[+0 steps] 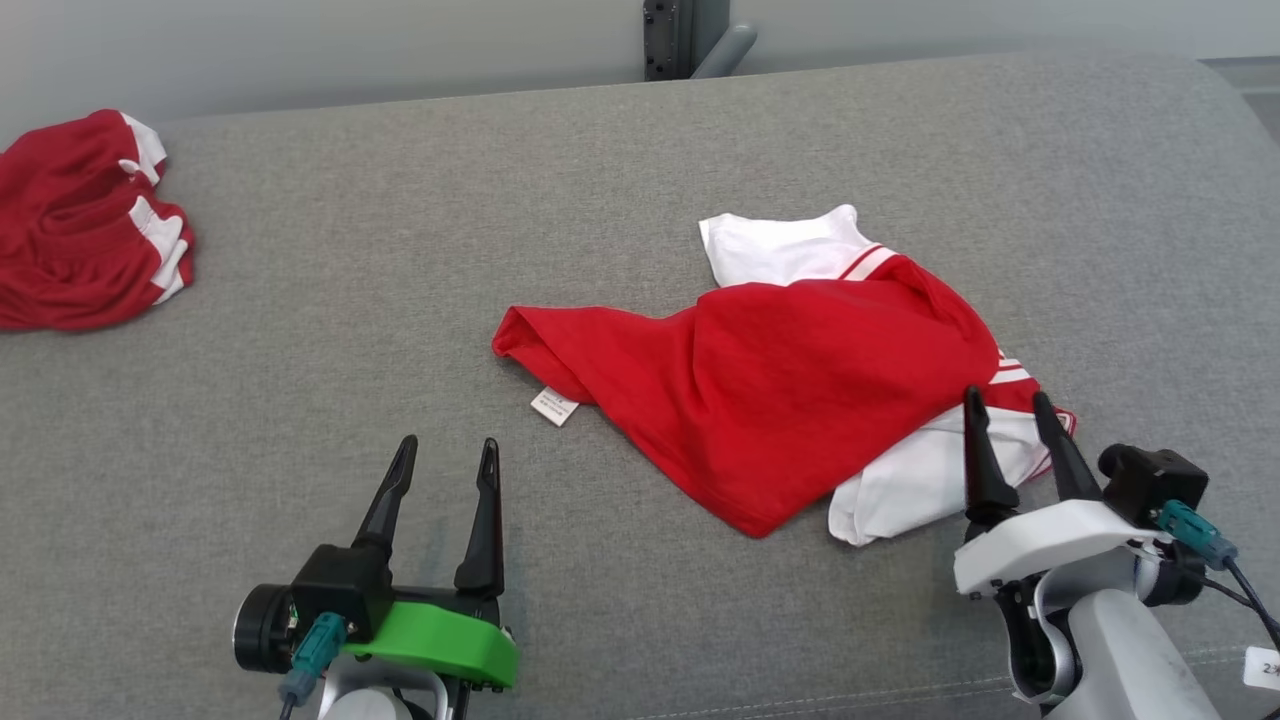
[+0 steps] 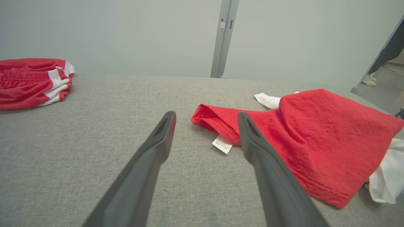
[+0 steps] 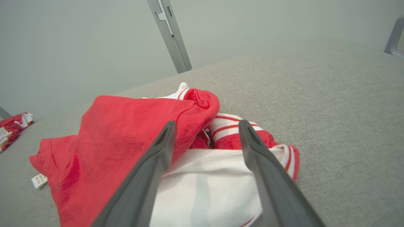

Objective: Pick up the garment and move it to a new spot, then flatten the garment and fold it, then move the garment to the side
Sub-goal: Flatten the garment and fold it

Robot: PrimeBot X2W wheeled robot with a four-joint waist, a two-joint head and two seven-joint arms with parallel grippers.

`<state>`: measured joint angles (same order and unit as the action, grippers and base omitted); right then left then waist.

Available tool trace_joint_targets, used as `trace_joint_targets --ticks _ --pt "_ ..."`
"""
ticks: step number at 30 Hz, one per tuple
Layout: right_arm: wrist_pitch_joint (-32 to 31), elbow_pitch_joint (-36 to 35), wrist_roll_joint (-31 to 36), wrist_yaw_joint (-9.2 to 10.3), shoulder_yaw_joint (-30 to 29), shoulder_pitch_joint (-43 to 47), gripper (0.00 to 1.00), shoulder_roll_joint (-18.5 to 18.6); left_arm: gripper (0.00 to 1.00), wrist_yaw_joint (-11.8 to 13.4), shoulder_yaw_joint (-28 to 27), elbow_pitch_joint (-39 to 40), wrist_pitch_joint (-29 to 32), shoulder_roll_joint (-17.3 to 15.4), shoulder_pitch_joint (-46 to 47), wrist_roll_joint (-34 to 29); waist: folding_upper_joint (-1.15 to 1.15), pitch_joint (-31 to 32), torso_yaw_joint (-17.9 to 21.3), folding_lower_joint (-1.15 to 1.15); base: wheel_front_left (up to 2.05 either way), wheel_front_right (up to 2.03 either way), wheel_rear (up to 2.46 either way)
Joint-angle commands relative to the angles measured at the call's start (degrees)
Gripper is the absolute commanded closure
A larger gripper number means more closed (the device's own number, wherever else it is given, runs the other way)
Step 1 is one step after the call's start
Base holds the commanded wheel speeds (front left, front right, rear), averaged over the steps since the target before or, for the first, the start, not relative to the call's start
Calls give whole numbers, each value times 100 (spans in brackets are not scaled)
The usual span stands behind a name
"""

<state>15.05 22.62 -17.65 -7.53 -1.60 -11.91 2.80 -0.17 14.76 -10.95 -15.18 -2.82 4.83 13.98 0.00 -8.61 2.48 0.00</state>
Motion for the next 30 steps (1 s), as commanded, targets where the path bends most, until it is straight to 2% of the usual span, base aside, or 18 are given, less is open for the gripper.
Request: trace_joint_targets --ticks 1,7,8,9,10,11,12,21,30 --pt "15 212 -253 8 198 -158 0 18 0 28 -20 18 2 -13 90 20 0 -25 -151 0 0 0 0" --pt "13 1012 -680 7 570 -601 0 15 0 67 20 46 3 -13 115 76 0 -82 -529 0 0 0 0" --pt "14 1085 -695 7 633 -672 10 15 0 77 7 54 3 -13 115 80 0 -92 -582 0 0 0 0" --pt "15 1120 -679 7 669 -749 46 20 0 88 4 60 3 -13 114 82 0 -104 -642 0 0 0 0" --pt "15 1120 -679 7 669 -749 46 20 0 88 4 60 3 -13 114 82 0 -104 -642 0 0 0 0" --pt "15 1127 -650 7 701 -815 76 22 0 103 -1 68 2 -13 109 97 0 -115 -694 0 0 0 0" --pt "15 1089 -609 7 719 -887 100 20 0 118 -8 79 3 -13 105 108 0 -128 -750 0 0 0 0" --pt "-20 764 -89 7 954 -1820 100 15 0 149 97 101 2 -13 114 246 0 -182 -1219 0 0 0 0" --pt "-489 1439 867 7 680 -3422 100 163 0 228 404 92 3 -13 181 429 0 -325 -1910 0 0 0 0"
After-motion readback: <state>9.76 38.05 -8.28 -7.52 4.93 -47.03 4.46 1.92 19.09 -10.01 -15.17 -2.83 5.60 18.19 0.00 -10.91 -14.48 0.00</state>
